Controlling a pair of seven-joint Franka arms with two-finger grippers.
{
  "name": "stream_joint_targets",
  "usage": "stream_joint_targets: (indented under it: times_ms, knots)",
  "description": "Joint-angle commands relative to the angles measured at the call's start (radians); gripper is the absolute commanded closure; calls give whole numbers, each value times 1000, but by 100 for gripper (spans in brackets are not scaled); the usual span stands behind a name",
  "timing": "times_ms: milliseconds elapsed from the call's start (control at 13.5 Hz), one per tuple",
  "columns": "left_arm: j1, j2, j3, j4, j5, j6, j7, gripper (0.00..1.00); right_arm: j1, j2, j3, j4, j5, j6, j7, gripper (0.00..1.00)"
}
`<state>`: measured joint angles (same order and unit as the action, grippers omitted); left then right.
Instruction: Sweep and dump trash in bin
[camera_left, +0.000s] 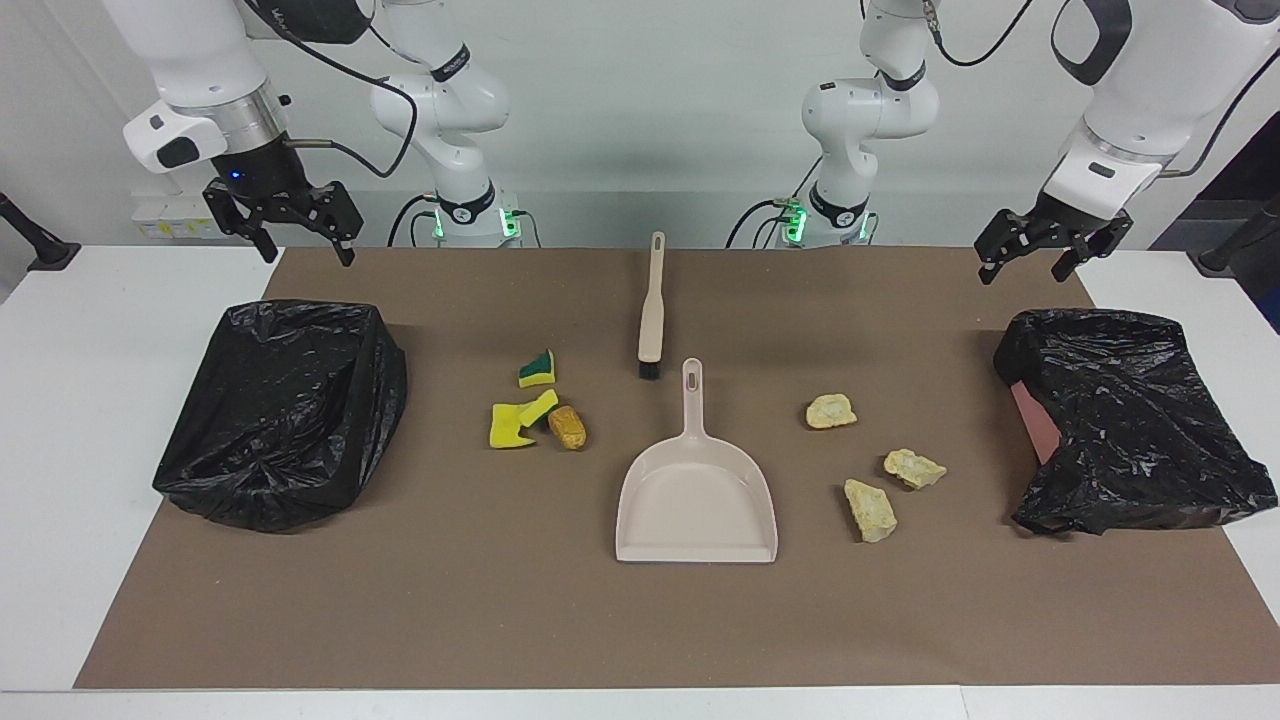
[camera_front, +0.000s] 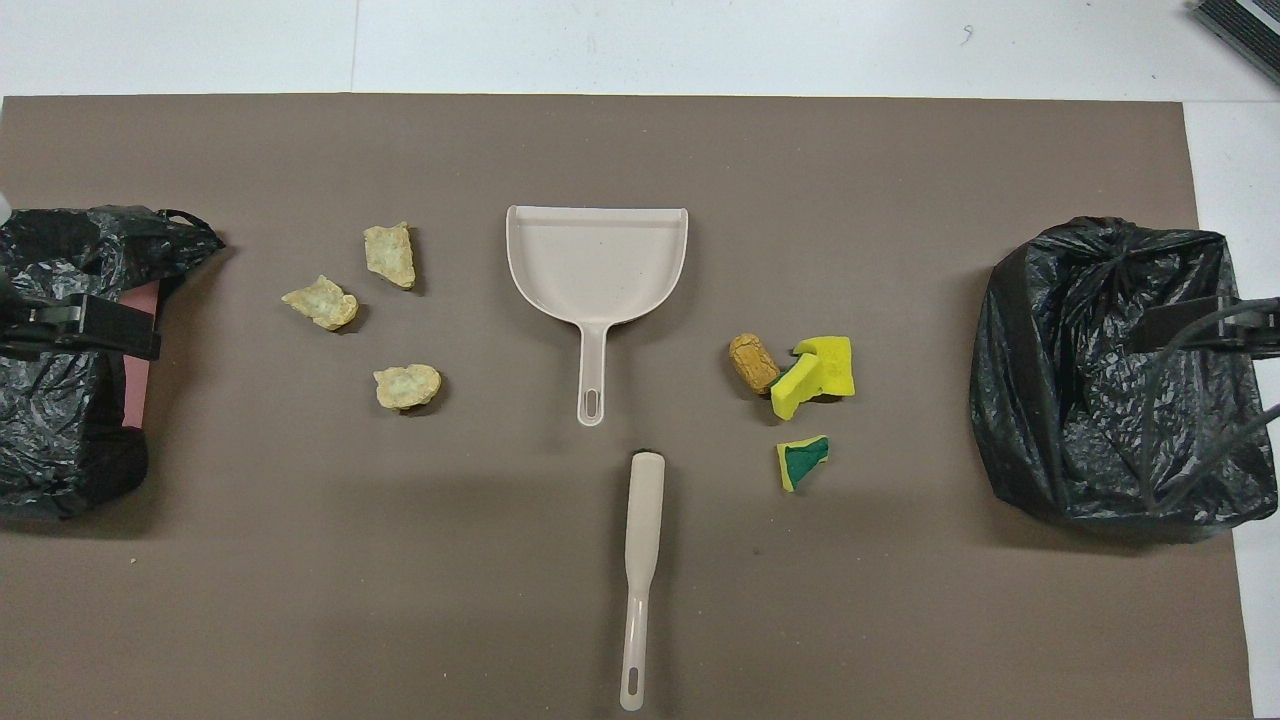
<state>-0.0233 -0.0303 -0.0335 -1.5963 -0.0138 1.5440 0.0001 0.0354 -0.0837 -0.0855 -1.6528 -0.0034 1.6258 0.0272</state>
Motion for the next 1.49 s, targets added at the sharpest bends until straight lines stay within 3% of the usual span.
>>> stream_joint_targets:
  times_ms: [0, 372, 669, 1115, 1412]
  knots:
    - [-10, -6, 3, 35, -18, -50, -2, 0, -8, -4, 3, 4, 28, -9, -23, 0]
    - [-17, -14, 1, 13, -25, -47, 0, 0, -8, -4, 3, 4, 28, -9, -23, 0]
    - [-81, -14, 0, -39, -26, -18, -2, 0, -9, 1, 1, 8, 20, -1, -26, 0]
    - [-222, -85, 0, -299, -46, 229, -20, 0, -8, -19, 9, 10, -20, -14, -29, 0]
    - [-343, -137, 0, -468, -74, 329, -81, 0, -8, -21, 7, 10, -18, -15, -26, 0]
